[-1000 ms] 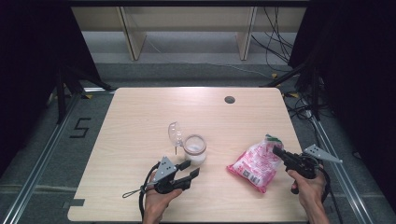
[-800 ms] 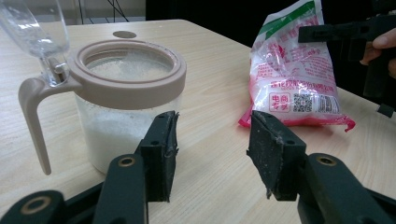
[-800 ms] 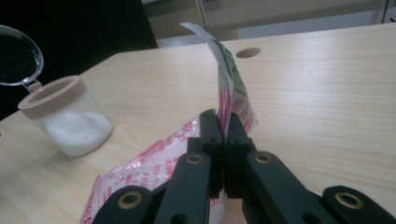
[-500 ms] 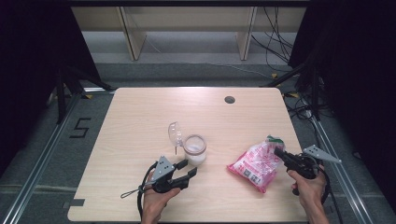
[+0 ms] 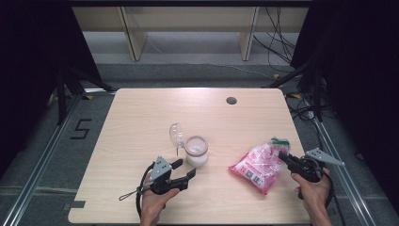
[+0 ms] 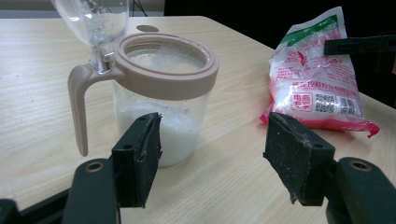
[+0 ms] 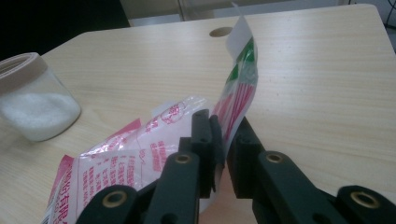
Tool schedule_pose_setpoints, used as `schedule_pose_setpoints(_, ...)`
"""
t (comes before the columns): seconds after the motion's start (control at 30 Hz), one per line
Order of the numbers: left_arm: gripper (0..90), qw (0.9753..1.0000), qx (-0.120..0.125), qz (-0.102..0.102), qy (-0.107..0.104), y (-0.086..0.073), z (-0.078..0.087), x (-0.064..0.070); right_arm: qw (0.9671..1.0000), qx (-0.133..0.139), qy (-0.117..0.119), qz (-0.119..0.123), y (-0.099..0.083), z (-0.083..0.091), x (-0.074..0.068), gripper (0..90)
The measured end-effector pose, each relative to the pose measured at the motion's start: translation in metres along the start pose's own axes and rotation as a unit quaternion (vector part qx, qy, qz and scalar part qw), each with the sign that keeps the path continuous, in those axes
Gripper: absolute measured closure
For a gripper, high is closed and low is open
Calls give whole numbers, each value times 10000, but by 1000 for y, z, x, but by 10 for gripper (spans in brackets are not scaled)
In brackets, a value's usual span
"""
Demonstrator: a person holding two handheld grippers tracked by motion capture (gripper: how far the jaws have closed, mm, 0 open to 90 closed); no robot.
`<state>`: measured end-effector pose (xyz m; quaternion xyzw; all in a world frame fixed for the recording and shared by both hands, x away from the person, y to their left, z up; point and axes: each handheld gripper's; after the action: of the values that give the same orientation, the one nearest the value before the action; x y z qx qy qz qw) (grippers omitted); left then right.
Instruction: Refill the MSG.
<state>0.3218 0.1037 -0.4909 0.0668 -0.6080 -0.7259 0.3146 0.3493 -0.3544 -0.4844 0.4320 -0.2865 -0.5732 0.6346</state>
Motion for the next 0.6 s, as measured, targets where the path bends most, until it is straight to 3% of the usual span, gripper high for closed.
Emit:
schedule_pose_setpoints(0.07, 336, 9999, 88, 37, -87, 0, 1, 0, 9998, 24, -67, 193, 0, 1, 2, 804)
schedule_pose_setpoints(0.1, 332, 9999, 85, 42, -123, 1, 2, -1, 10000, -38, -61, 9, -2, 3, -2, 798)
schedule_pose_setpoints(0.2, 333, 9999, 111, 49, -23, 2, 3, 0, 9998, -170, -55, 113, -3, 4, -3, 769)
schedule_pose_setpoints(0.27, 331, 9999, 106, 25, -39, 2, 4, 0, 9999, 69, 29, 124, -5, 3, -2, 759)
schedule_pose_setpoints(0.3, 330, 9999, 97, 18, -20, 2, 5, 0, 9997, -216, 33, -57, -4, 7, -5, 751)
schedule_pose_setpoints(0.33, 330, 9999, 117, 56, 9, 2, 6, 0, 9999, -110, -32, 57, -5, 6, -3, 741)
schedule_pose_setpoints(0.37, 329, 9999, 134, 43, -11, 2, 6, -1, 9998, -183, 78, -30, -6, 8, -3, 729)
schedule_pose_setpoints(0.4, 329, 9999, 142, 24, 13, 3, 7, -2, 9996, -262, -40, -112, -7, 10, -4, 717)
schedule_pose_setpoints(0.43, 327, 9999, 134, 56, 37, 3, 7, -2, 9998, -212, -45, 7, -7, 11, -2, 707)
schedule_pose_setpoints(0.47, 325, 9999, 145, 56, 14, 2, 7, -2, 9997, -237, -17, -39, -8, 12, -2, 706)
schedule_pose_setpoints(0.5, 325, 9999, 148, 57, 17, 2, 6, -2, 9994, -220, 73, -260, -9, 13, -4, 703)
schedule_pose_setpoints(0.53, 325, 9999, 137, 56, 27, 2, 7, -2, 9998, -176, 30, -82, -9, 13, -1, 694)
schedule_pose_setpoints(0.57, 325, 9999, 132, 55, 42, 3, 7, -2, 9995, -200, 187, -163, -10, 13, 0, 684)
schedule_pose_setpoints(0.6, 325, 9999, 141, 49, 34, 3, 7, -2, 9991, -269, 156, -273, -10, 15, -2, 668)
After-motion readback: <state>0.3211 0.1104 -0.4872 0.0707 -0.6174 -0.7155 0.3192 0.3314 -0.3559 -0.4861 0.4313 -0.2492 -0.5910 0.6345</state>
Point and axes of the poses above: each handheld gripper's, and its own axes: z roughly backward along the jaws, y roughly out of its top, x roughly to its right, and after that the axes turned 15 degrees about -y, right-handed
